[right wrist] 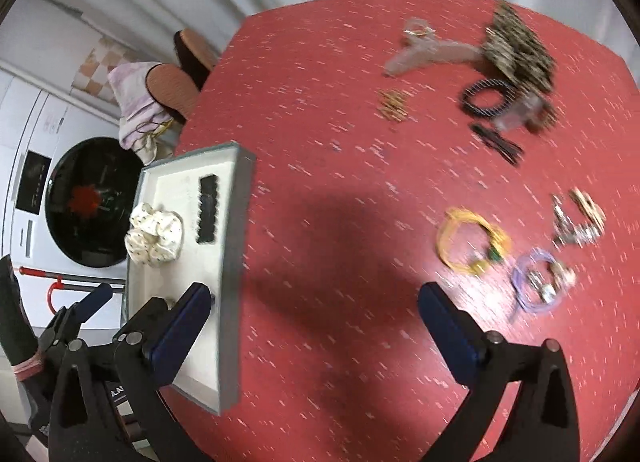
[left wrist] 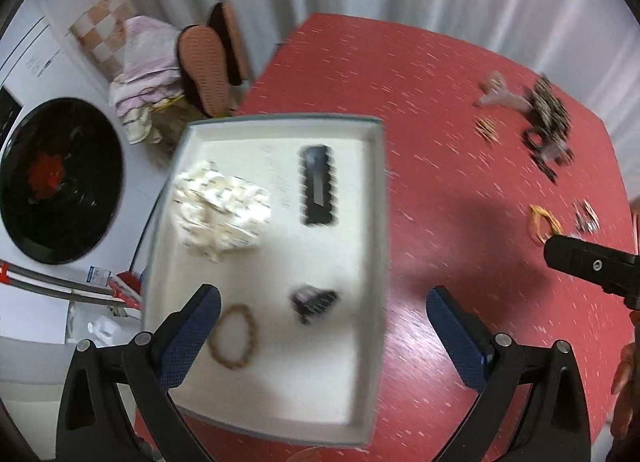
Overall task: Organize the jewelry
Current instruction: 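Move both open tools from the tray back over the scattered accessories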
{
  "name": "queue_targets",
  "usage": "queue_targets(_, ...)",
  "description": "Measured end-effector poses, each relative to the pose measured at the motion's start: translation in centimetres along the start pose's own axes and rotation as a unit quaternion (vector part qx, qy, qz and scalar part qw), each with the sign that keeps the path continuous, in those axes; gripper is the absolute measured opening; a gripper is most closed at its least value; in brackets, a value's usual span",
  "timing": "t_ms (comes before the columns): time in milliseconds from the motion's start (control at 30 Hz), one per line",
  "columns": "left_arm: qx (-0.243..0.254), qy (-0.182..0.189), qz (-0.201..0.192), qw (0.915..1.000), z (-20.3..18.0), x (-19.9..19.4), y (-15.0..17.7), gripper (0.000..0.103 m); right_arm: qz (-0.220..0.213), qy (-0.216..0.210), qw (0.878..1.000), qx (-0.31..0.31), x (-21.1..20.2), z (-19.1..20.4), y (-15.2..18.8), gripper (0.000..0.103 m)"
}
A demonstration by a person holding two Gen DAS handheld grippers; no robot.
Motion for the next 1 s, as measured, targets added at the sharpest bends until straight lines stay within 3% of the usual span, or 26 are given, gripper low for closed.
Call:
queue_targets(433, 0.04, 0.045, 0.042, 0.9973, -8.6, 0.0, 3.4, 0.103, 0.027, 0.059, 0.995, 0.077, -2.7, -10.8, 8.3, 0.103)
queue_targets(1000, 0.053, 0.033, 0.053, 0.9967, -14.5, 3.4, 2.5, 0.103, 0.013, 0.1, 0.989, 0.11, -4.6, -18.5, 9.0, 0.103)
Point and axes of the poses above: each gripper's, at about its wrist camera, not at the fingertips, and x roughly the way its jaws point, z to its left, y to its underside, the point moved 8 cm from there along x, roughly the way its jaws point, and after that the axes turned 8 degrees about -x, right-handed, at the moved point
